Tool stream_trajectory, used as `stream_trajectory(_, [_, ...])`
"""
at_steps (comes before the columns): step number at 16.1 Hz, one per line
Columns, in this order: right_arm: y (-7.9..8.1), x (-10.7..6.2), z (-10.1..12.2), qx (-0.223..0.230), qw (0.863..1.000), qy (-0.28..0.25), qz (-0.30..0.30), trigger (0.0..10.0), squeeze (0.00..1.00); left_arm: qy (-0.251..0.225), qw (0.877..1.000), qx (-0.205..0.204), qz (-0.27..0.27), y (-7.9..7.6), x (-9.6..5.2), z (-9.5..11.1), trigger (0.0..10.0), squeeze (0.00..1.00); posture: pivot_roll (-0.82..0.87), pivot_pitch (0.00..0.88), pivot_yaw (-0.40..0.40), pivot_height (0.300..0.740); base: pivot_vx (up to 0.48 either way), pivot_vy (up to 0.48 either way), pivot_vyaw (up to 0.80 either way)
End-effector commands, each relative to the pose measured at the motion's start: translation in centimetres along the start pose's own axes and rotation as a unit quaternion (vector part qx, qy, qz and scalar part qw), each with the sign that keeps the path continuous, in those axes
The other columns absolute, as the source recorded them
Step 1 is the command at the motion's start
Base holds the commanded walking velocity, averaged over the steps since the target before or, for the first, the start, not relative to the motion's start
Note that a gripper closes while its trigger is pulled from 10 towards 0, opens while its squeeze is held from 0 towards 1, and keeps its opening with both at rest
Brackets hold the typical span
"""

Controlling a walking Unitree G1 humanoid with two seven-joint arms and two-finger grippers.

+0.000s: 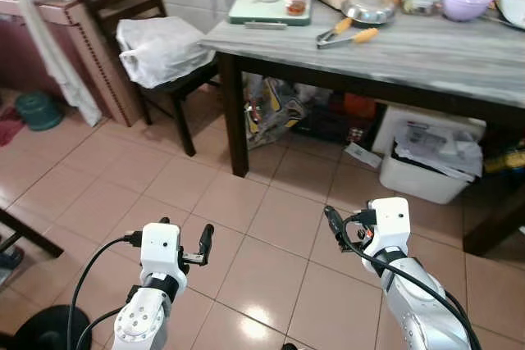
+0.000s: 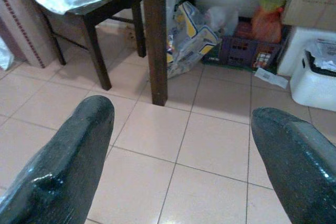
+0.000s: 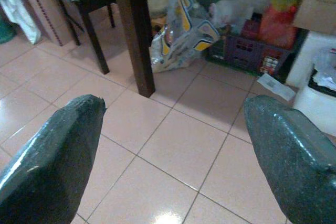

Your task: Setting the table

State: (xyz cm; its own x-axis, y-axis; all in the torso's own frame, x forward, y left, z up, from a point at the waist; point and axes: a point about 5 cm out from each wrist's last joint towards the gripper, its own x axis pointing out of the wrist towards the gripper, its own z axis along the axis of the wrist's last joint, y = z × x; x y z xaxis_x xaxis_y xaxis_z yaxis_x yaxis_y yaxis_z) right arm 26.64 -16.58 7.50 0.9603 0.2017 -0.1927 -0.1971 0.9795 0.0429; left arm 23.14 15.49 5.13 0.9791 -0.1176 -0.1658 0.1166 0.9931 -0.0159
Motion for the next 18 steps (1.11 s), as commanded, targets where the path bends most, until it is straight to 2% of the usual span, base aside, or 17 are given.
stream_trajectory(1, [0.24, -0.04, -0.08, 0.002, 1.0, 0.0, 0.001, 10.0, 0.0, -0.001, 1.0, 0.011, 0.004, 0.37, -0.07, 0.19, 10.0, 0.0, -0.15, 0.087, 0.083, 0.74, 0.0, 0.0, -0.78])
stream_trajectory(11, [0.28, 0.0, -0.18, 0.003, 1.0, 0.003, 0.004, 10.0, 0.0, 0.003, 1.0, 0.013, 0.005, 0.42, -0.24, 0.05, 10.0, 0.0, -0.15, 0.088, 0.079, 0.74, 0.0, 0.0, -0.78])
stream_trajectory(15, [0.08, 0.04, -0.06, -0.001, 1.0, 0.001, 0.006, 10.0, 0.0, 0.0, 1.0, 0.019, 0.021, 0.84, -0.69, -0.07, 10.0, 0.0, -0.15, 0.089, 0.078, 0.74, 0.0, 0.0, -0.77])
stream_trajectory(18, [0.18, -0.03, 0.15, -0.003, 1.0, -0.009, 0.013, 10.0, 0.0, -0.004, 0.999, 0.026, 0.039, 1.36, -0.87, -0.05, 10.0, 0.0, -0.14, 0.086, 0.072, 0.74, 0.0, 0.0, 0.0])
